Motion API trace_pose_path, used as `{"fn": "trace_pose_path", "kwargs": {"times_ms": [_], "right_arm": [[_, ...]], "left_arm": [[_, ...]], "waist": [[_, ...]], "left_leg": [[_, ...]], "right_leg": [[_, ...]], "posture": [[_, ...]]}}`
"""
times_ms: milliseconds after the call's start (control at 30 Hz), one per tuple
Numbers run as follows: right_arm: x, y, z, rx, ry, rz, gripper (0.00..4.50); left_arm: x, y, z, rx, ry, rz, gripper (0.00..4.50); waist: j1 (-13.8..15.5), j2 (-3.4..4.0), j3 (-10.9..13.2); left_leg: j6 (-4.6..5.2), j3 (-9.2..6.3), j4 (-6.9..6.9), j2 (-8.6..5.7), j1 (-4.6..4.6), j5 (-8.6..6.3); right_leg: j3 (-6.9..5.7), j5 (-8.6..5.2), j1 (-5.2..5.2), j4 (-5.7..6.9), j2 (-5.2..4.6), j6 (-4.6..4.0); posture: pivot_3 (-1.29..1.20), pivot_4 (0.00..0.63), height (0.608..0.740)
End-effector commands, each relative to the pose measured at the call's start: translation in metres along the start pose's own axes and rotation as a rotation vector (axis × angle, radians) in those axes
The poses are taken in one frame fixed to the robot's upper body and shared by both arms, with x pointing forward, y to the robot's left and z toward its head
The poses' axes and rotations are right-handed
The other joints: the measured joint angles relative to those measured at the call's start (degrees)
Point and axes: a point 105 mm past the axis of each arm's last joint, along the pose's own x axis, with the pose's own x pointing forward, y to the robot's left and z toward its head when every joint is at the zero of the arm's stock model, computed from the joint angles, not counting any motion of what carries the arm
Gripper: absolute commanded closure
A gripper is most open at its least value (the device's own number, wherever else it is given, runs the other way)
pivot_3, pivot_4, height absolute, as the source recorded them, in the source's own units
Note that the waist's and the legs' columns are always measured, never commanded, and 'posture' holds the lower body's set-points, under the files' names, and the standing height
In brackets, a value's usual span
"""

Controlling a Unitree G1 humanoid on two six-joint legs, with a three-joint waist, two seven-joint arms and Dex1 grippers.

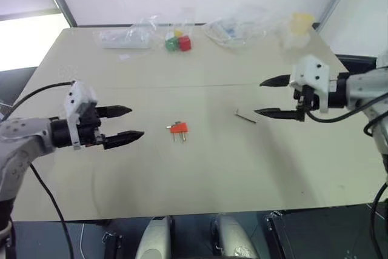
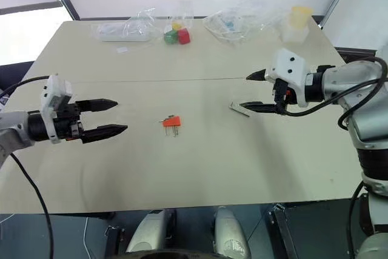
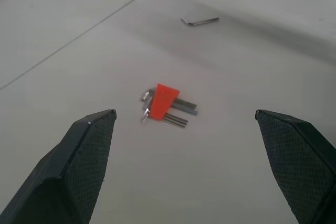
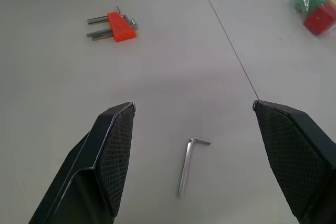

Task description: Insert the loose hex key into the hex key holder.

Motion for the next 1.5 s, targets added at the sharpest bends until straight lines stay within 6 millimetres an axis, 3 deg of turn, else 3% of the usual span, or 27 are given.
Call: {"fn": "trace_pose_path", "kwargs": {"times_ms": [33, 467, 700, 800, 900, 1133, 1500], "right_arm": [[-0.008, -0.006, 0.012, -0.029, -0.016, -0.010, 0.75], [0.001, -0.005, 0.008, -0.026, -0.013, 0.001, 0.75], [0.015, -0.003, 0.007, -0.032, -0.033, 0.035, 0.75], [0.036, -0.003, 0.010, -0.046, -0.078, 0.072, 0.75], [0.080, -0.006, 0.012, -0.047, -0.137, 0.112, 0.75], [0.147, 0.000, -0.004, -0.091, -0.138, 0.154, 0.75], [0.195, 0.036, -0.011, -0.183, -0.155, 0.240, 0.75]], "left_arm": [[-0.005, 0.002, 0.011, 0.068, -0.007, 0.016, 0.06], [-0.001, -0.002, 0.015, 0.024, -0.037, 0.001, 0.06], [0.001, -0.002, 0.013, -0.004, -0.038, -0.002, 0.06], [0.005, -0.005, 0.008, -0.020, -0.031, -0.014, 0.06], [0.009, -0.007, 0.004, -0.033, -0.029, -0.019, 0.06], [0.018, -0.013, -0.003, -0.040, -0.040, 0.029, 0.06], [0.015, -0.024, -0.012, -0.068, -0.043, 0.086, 0.06]], "waist": [[0.1, -0.01, 0.0], [0.0, -0.02, 0.0], [0.0, -0.02, 0.0], [-0.4, -0.02, 0.0], [-0.9, -0.03, 0.0], [-1.2, -0.05, 0.1], [-1.6, -0.04, 0.1]], "left_leg": [[0.00, 0.00, -0.01, 0.00, 0.00, 0.00], [0.00, 0.01, -0.07, 0.02, -0.02, 0.00], [0.00, 0.03, -0.05, 0.01, -0.02, 0.00], [0.00, 0.06, -0.04, 0.02, -0.01, 0.00], [0.00, 0.08, -0.02, 0.02, 0.03, 0.00], [-0.01, 0.05, 0.03, -0.03, -0.09, 0.01], [-0.04, -0.05, 0.05, 0.00, -0.08, 0.02]], "right_leg": [[0.00, 0.00, 0.00, 0.00, -0.01, 0.00], [0.02, 0.07, -0.07, 0.01, -0.01, 0.13], [0.02, 0.08, -0.08, 0.02, 0.05, 0.15], [0.04, 0.09, -0.08, 0.05, 0.06, 0.16], [0.06, 0.10, -0.10, 0.13, 0.12, 0.17], [0.04, 0.11, -0.17, 0.19, 0.07, 0.20], [0.02, 0.12, -0.18, 0.29, 0.10, 0.21]], "posture": [[0.00, 0.150, 0.740], [0.00, 0.150, 0.740], [0.00, 0.150, 0.740], [0.00, 0.150, 0.740], [0.00, 0.150, 0.740], [0.00, 0.150, 0.740], [0.00, 0.150, 0.740]]}}
